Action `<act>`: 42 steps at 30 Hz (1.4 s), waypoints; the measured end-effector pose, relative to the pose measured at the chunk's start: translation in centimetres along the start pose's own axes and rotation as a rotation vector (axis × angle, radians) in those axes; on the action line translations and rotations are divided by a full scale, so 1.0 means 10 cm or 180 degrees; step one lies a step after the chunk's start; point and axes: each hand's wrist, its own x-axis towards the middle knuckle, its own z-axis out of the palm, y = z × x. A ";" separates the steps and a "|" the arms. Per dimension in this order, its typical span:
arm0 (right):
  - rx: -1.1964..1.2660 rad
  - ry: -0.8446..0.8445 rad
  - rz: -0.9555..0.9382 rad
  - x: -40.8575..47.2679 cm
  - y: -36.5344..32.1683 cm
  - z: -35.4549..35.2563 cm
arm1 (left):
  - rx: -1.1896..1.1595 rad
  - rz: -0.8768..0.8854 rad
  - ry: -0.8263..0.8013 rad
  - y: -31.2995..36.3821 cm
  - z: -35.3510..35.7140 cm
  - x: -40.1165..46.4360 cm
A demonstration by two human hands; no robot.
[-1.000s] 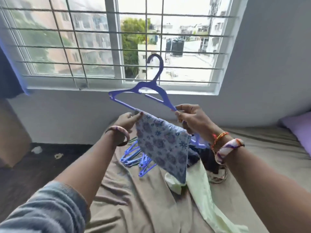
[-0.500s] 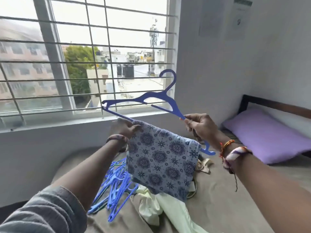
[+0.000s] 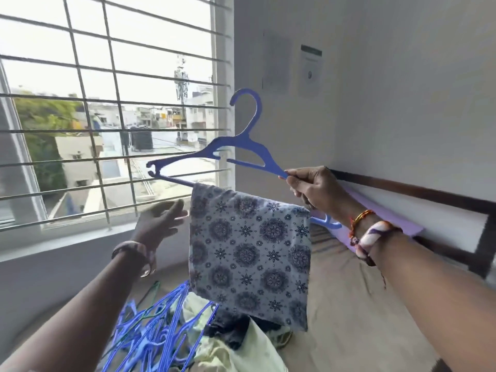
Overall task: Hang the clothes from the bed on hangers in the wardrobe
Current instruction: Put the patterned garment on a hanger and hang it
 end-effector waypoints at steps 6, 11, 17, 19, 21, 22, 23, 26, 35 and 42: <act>-0.0619 -0.0062 -0.0250 -0.02 -0.18 0.19 | 0.0567 -0.0047 -0.0323 0.18 0.22 0.07; -0.1072 0.0364 -0.0285 -0.01 -0.26 0.05 | 0.1521 0.0716 0.0850 0.15 -0.11 0.27; -0.0758 0.0262 -0.0391 0.00 -0.41 0.10 | 0.3070 0.2247 0.1153 0.28 -0.32 0.27; -0.0701 0.0219 -0.0449 0.00 -0.46 0.18 | 0.3451 0.2907 0.0928 0.37 -0.29 0.20; -0.0626 0.0267 -0.0426 0.00 -0.47 0.26 | 0.3695 0.3188 0.0661 0.44 -0.23 0.14; -0.0565 0.0311 -0.0397 -0.01 -0.47 0.30 | 0.3813 0.3273 0.0560 0.45 -0.18 0.11; -0.0496 0.0353 -0.0370 -0.01 -0.48 0.34 | 0.3906 0.3311 0.0456 0.45 -0.12 0.07; -0.0290 0.0406 -0.0337 -0.04 -0.56 0.46 | 0.3860 0.2953 0.0011 0.50 0.07 0.04; -0.0070 0.0646 -0.0307 0.02 -0.84 0.20 | 0.3441 0.3617 0.0078 0.74 0.65 0.00; -0.0556 0.0714 -0.0259 -0.09 -1.12 -0.16 | 0.2629 0.3950 0.0393 0.96 0.93 0.03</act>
